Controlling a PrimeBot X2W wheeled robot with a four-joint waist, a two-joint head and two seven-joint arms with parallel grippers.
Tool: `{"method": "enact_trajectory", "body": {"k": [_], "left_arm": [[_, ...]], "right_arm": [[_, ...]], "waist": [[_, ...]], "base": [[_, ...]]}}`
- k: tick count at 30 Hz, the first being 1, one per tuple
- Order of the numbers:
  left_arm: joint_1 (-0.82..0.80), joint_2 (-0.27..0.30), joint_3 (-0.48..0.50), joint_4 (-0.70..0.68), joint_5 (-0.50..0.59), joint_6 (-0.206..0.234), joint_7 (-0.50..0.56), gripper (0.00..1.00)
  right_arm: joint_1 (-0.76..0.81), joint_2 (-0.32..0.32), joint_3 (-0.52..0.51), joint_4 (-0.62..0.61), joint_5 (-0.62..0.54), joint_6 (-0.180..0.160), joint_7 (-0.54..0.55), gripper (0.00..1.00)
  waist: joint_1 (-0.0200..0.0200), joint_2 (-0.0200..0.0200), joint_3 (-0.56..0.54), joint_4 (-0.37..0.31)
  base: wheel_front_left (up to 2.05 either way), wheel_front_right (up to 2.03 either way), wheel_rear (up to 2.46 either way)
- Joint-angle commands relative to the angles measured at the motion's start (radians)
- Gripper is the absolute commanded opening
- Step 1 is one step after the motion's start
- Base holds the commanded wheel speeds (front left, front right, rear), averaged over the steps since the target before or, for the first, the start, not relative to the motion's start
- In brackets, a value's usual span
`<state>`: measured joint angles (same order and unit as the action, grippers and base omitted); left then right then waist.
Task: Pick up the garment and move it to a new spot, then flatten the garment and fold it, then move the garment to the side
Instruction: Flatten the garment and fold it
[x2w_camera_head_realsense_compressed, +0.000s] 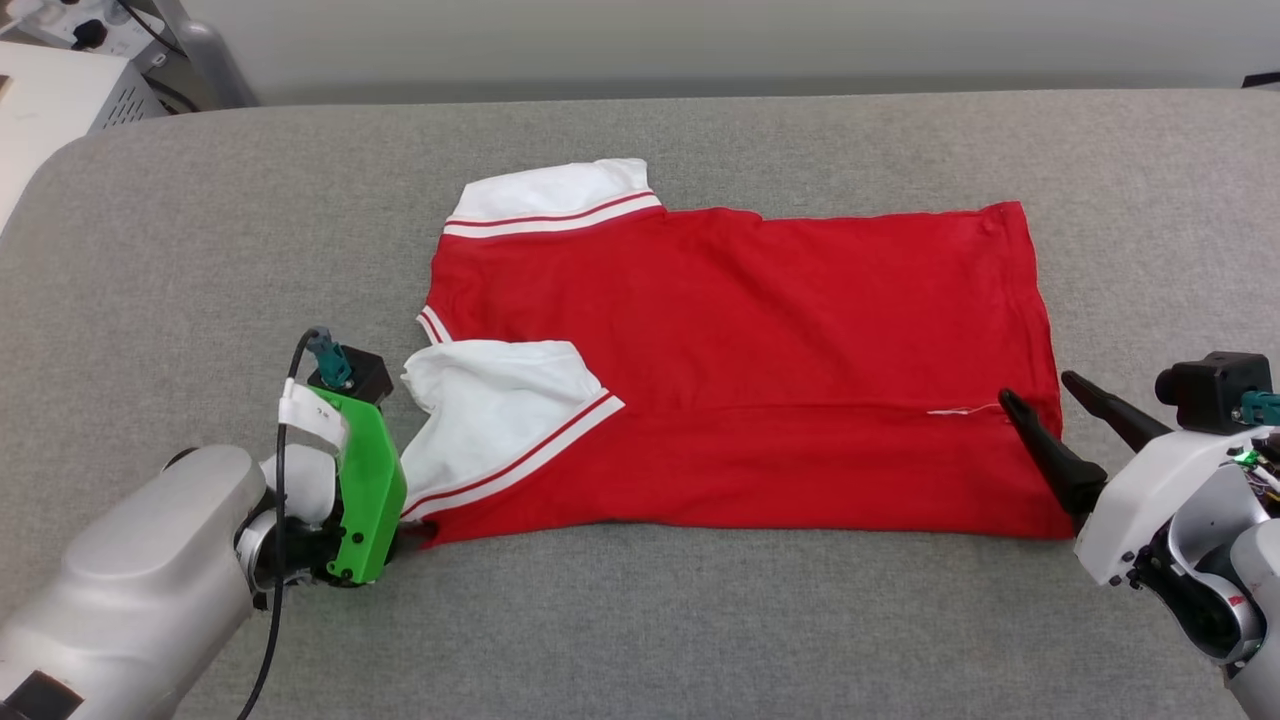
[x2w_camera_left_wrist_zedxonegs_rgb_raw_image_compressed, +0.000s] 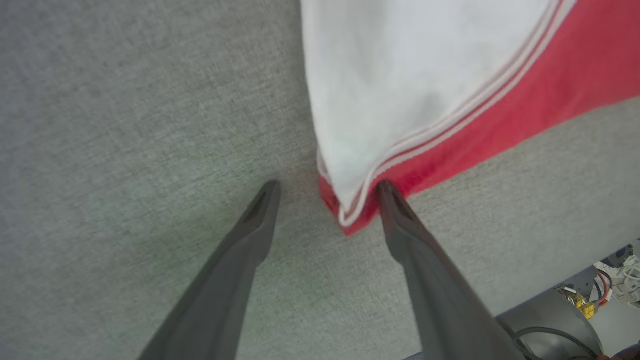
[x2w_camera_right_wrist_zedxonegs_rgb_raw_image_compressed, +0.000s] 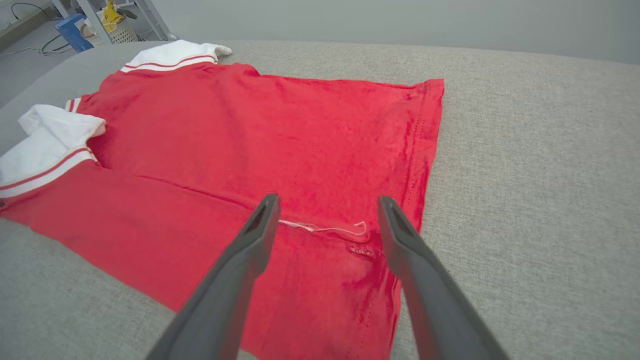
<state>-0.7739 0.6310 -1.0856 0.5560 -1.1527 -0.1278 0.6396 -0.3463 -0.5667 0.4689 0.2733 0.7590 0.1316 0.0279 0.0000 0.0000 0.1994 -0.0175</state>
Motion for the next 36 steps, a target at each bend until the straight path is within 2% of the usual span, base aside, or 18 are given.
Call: {"method": "enact_trajectory", "body": {"k": [1, 5, 6, 7, 8, 16, 18, 24, 30, 36], "left_arm": [[0.020, -0.016, -0.005, 0.017, -0.001, -0.003, -0.007, 1.00], [0.031, -0.046, -0.015, 0.065, -0.002, -0.003, -0.029, 1.00], [0.032, -0.051, -0.024, 0.069, 0.000, -0.003, -0.027, 0.87], [0.032, -0.052, -0.031, 0.070, 0.002, -0.003, -0.028, 0.26], [0.031, -0.051, -0.039, 0.070, 0.002, -0.003, -0.041, 0.00], [0.010, -0.012, -0.023, 0.007, -0.004, -0.003, -0.153, 0.00], [0.006, 0.003, -0.024, -0.024, 0.000, -0.003, -0.173, 0.00], [0.004, 0.037, -0.036, -0.109, 0.023, -0.003, -0.209, 0.00], [-0.005, 0.047, -0.032, -0.155, 0.040, 0.007, -0.228, 0.00], [-0.019, 0.049, -0.024, -0.178, 0.046, 0.018, -0.239, 0.00]], "right_arm": [[-0.008, 0.006, 0.002, -0.002, -0.010, -0.001, 0.002, 1.00], [-0.021, 0.011, 0.010, 0.004, -0.011, -0.001, 0.002, 1.00], [-0.024, 0.011, 0.012, 0.005, -0.010, -0.001, 0.002, 1.00], [-0.026, 0.011, 0.013, 0.006, -0.010, -0.001, 0.002, 1.00], [-0.032, 0.003, 0.014, 0.005, -0.018, -0.001, 0.002, 1.00], [-0.070, -0.063, 0.012, -0.034, -0.066, -0.001, 0.072, 1.00], [-0.080, -0.095, 0.016, -0.051, -0.067, -0.001, 0.137, 1.00], [-0.095, -0.189, 0.039, -0.119, -0.003, -0.001, 0.441, 1.00], [-0.091, -0.195, 0.022, -0.110, 0.042, -0.001, 0.629, 1.00], [-0.084, -0.128, 0.016, -0.039, 0.031, -0.001, 0.671, 1.00]], "waist": [[0.0000, 0.0000, 0.011, -0.009], [0.0000, 0.0000, 0.020, -0.016], [0.0000, 0.0000, 0.021, -0.017], [0.0000, 0.0000, 0.021, -0.017], [0.0000, 0.0000, 0.017, -0.017], [0.0000, 0.0000, -0.016, -0.005], [0.0000, 0.0000, -0.021, -0.001], [0.0000, 0.0000, -0.028, 0.010], [0.0000, 0.0000, -0.009, 0.019], [0.0000, 0.0000, 0.022, 0.031]], "base": [[0.00, 0.00, 0.00], [0.00, 0.00, 0.00], [0.00, 0.00, 0.00], [0.00, 0.00, 0.00], [0.00, 0.00, 0.00], [0.00, 0.00, 0.00], [0.00, 0.00, 0.00], [0.00, 0.00, 0.00], [0.00, 0.00, 0.00], [0.00, 0.00, 0.00]]}}
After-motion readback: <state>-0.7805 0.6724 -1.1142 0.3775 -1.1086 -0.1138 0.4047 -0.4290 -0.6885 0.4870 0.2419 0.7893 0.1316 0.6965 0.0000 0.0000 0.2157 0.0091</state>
